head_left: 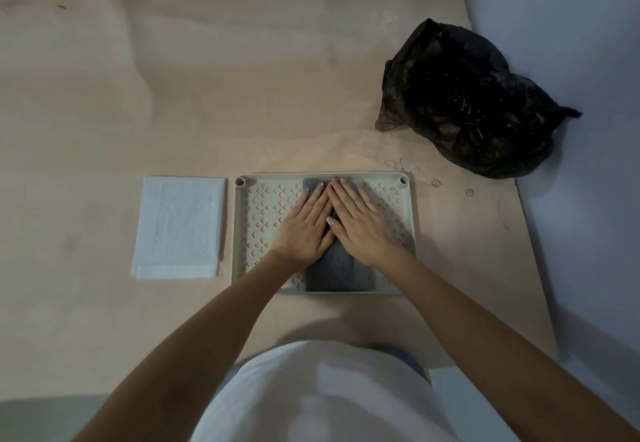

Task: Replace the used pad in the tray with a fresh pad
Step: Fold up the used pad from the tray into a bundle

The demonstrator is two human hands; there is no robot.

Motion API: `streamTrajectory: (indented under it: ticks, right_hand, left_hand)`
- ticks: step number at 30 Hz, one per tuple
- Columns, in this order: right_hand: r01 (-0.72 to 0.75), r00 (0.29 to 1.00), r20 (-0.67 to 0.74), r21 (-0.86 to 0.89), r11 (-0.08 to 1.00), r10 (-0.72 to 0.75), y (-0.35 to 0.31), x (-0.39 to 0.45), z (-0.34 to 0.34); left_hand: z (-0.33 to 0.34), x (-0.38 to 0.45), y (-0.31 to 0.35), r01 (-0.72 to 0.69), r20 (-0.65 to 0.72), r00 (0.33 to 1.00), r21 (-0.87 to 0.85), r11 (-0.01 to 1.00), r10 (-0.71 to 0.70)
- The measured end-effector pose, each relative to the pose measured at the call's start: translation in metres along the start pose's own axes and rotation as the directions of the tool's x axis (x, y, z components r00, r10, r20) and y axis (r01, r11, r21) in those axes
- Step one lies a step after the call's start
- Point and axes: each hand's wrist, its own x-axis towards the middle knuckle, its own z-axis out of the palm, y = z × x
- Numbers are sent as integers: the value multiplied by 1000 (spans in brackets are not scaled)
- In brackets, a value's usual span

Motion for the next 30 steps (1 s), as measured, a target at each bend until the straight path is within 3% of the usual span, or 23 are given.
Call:
streamTrajectory:
  ticks: [9,15,25,30]
  right_hand:
    - [-24,996,-88,-11,1000,23,4,2,18]
    - [-36,991,-131,7,999,36,3,2,20]
    - [-50,993,-111,-12,999,48,4,2,20]
    - [-7,995,-103,19,1000,9,10,0,13]
  left_hand:
    - [3,1,1,4,-53,999,-25,1000,-5]
    - [0,-2,2,102,-62,993,-19,995,-103]
    - [-2,0,4,165,52,985,-15,986,-164]
    - [-13,-4,-3,126,52,991,-18,992,-125]
